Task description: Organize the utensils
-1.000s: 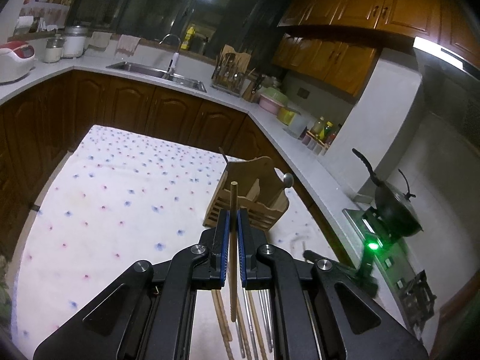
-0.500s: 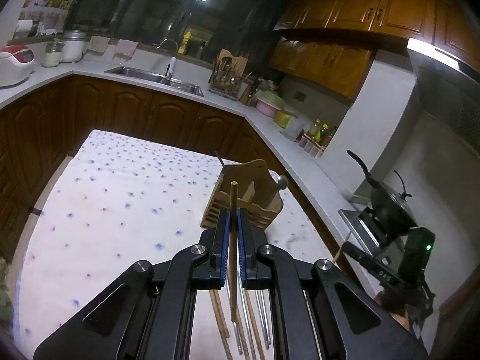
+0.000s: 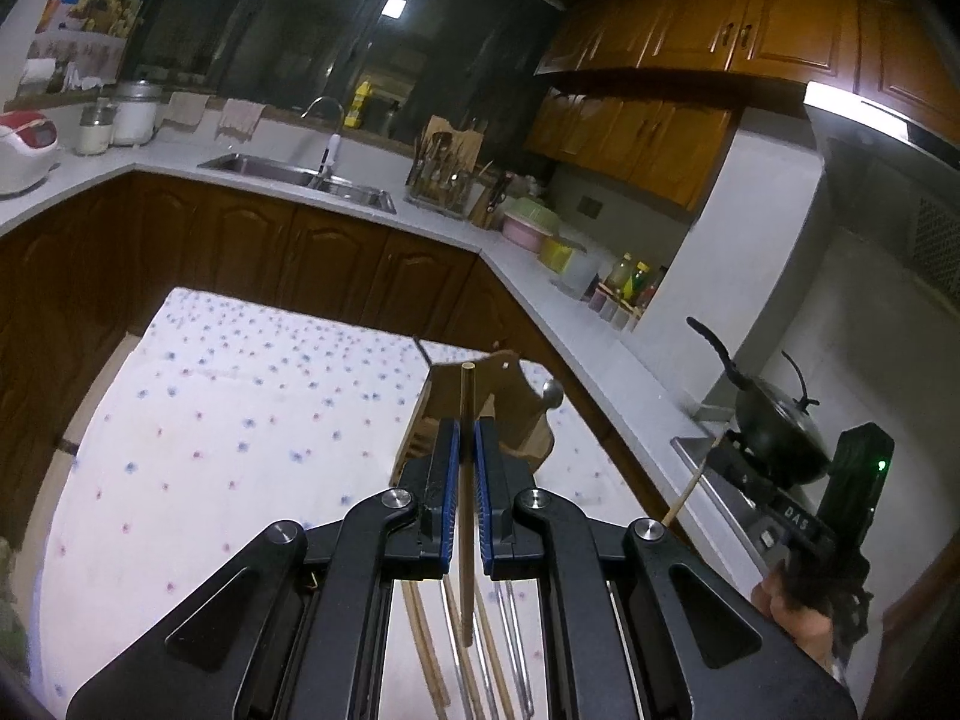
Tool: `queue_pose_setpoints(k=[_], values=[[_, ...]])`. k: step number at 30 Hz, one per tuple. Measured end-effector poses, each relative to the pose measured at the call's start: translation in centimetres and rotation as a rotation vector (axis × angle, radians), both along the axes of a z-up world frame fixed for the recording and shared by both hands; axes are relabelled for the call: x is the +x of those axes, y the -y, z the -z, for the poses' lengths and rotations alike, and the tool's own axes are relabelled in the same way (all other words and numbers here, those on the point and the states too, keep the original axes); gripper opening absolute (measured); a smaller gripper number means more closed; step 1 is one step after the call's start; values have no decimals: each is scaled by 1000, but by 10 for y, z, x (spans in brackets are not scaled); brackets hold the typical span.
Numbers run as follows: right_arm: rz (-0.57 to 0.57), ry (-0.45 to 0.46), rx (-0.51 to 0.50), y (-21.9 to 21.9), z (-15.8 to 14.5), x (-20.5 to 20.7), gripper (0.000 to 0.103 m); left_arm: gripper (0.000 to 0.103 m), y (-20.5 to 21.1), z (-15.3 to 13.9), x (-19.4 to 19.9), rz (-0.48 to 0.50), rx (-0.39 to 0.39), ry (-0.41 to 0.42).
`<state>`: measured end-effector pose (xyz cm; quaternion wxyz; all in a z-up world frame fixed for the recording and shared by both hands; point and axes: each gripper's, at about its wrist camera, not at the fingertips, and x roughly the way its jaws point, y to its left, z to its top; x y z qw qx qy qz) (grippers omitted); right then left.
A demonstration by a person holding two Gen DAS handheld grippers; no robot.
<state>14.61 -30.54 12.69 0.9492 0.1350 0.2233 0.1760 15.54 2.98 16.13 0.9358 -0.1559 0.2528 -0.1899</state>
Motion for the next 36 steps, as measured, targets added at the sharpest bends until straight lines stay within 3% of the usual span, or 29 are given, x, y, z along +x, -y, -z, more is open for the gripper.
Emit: queue_pose_setpoints(k=[6, 16, 26, 36], values=[[63, 68, 40, 5, -21, 27, 5, 5, 9, -24, 27, -11, -1, 70], [153, 198, 48, -5, -49, 92, 5, 5, 22, -53, 112, -104, -27, 184], [230, 241, -12, -20, -12, 142, 5, 5, 50, 2, 178, -163, -7, 174], [228, 163, -60, -28, 39, 154, 5, 5, 66, 60, 194, -131, 36, 76]])
